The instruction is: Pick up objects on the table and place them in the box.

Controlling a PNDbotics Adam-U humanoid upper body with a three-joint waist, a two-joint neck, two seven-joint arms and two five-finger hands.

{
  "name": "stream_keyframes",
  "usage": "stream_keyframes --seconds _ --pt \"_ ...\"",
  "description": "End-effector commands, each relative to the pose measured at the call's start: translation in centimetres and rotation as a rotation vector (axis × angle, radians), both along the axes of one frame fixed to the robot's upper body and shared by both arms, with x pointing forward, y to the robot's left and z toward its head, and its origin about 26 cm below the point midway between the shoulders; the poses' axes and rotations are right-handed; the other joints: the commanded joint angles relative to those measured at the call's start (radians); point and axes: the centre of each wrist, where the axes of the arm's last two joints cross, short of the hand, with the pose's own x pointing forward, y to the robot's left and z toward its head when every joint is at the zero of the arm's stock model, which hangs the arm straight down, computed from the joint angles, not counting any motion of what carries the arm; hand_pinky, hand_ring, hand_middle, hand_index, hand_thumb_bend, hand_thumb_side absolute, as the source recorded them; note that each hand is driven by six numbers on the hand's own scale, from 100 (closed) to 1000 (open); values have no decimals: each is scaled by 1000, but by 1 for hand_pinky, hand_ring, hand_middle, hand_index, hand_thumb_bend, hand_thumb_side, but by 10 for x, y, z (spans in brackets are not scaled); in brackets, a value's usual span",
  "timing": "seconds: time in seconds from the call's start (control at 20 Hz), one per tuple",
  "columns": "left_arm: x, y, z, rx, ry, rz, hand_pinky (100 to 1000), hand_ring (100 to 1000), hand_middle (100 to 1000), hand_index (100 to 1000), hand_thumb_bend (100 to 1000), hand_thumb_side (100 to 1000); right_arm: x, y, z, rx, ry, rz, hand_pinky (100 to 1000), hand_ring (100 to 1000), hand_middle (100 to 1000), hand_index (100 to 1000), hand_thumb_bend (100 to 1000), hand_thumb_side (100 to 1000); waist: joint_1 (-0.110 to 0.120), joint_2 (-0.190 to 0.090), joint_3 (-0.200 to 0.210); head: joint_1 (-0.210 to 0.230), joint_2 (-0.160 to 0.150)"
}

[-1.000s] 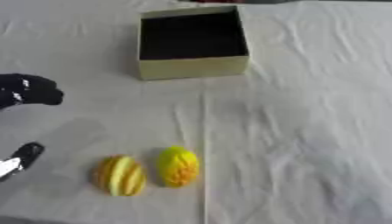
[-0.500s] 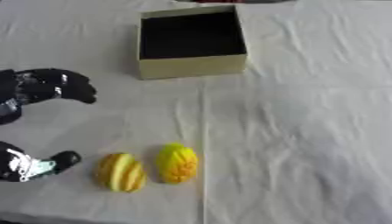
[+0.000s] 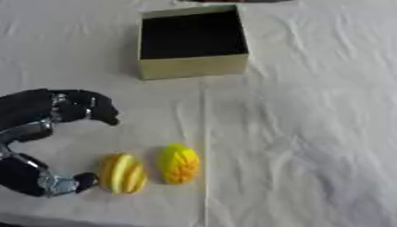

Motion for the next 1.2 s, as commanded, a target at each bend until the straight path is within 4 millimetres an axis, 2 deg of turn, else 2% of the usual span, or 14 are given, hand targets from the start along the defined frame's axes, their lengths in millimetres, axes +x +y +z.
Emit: stream_keyframes --seconds 0.05,0.35,0.55,0.75,1.0,1.2 --pt "-2 -1 7 44 -3 -10 893 955 831 881 406 472 -3 1 6 -4 -16 6 853 677 736 798 100 509 -1 -19 0 -4 -3" --pt "-2 -8 2 76 25 51 881 941 814 866 362 406 -2 2 5 4 -12 15 854 674 732 796 100 518 -3 -18 1 -5 -3" --pt "-3 -15 -5 67 26 121 868 929 776 852 381 433 -2 3 3 10 -3 17 854 673 731 796 100 523 -3 -17 0 -4 -5" --pt "-3 -20 -9 79 27 164 852 915 757 844 322 378 -2 3 2 13 1 19 855 671 730 795 100 531 -2 -15 -2 -4 -4" --pt "-4 -25 -14 111 50 174 859 864 767 854 327 423 -2 5 1 22 8 25 856 670 728 794 100 537 -1 -12 -5 -2 -5" --pt "-5 -26 -18 144 64 174 860 850 774 860 302 406 -2 6 2 26 9 31 856 669 727 793 100 541 -1 -11 -8 -2 -6"
